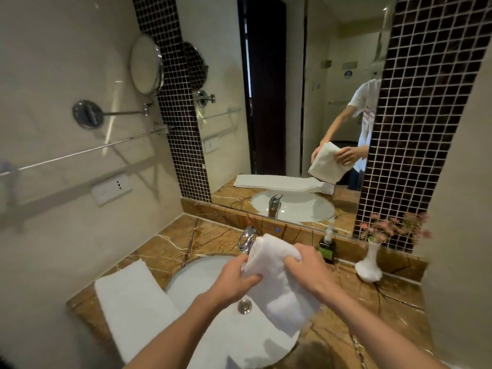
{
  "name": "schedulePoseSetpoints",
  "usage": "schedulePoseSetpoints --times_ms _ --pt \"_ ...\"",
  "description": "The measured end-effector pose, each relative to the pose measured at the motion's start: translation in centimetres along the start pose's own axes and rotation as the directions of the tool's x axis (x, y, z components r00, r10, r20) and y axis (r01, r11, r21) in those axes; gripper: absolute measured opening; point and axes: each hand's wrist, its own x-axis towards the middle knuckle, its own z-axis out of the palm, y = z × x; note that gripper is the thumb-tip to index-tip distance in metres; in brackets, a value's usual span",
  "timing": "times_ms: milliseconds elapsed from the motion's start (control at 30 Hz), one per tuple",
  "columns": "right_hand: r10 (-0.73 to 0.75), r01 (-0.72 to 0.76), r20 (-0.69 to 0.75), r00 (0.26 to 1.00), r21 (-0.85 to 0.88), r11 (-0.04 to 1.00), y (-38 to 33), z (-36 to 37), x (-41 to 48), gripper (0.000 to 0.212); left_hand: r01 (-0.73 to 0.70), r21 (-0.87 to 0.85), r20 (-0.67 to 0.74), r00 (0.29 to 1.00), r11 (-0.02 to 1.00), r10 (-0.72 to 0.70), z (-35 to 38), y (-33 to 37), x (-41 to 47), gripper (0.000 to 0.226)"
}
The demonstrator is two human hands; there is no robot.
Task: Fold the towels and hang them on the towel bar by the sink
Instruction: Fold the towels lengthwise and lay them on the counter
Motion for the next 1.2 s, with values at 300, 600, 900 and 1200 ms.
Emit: schedulePoseSetpoints --times_ms 300,600,900,1200 --pt "-0.127 0.116 0.13 0.983 0.092 0.989 -6.7 4.2 1.6 0.014 -0.033 -0.04 -0.087 0.996 0.999 0.029 -7.6 0.6 -3.2 0.025" --pt "-0.215 0.179 0.24 0.947 0.161 0.971 -9.7 7.2 2.0 0.015 0.003 0.002 -0.223 0.975 1.0 -0.002 -10.9 -0.1 -5.8 0.019" --pt "-0.355 0.275 0.374 0.857 0.251 0.928 -14.4 10.5 2.4 0.005 0.09 -0.033 -0.318 0.943 0.995 -0.096 -15.3 0.4 -9.4 0.02" --pt "-0.52 0.478 0.427 0.74 0.21 0.853 -21.7 14.2 0.5 0.036 0.206 -0.27 -0.443 0.841 0.94 -0.312 -22.1 0.5 -11.6 0.032"
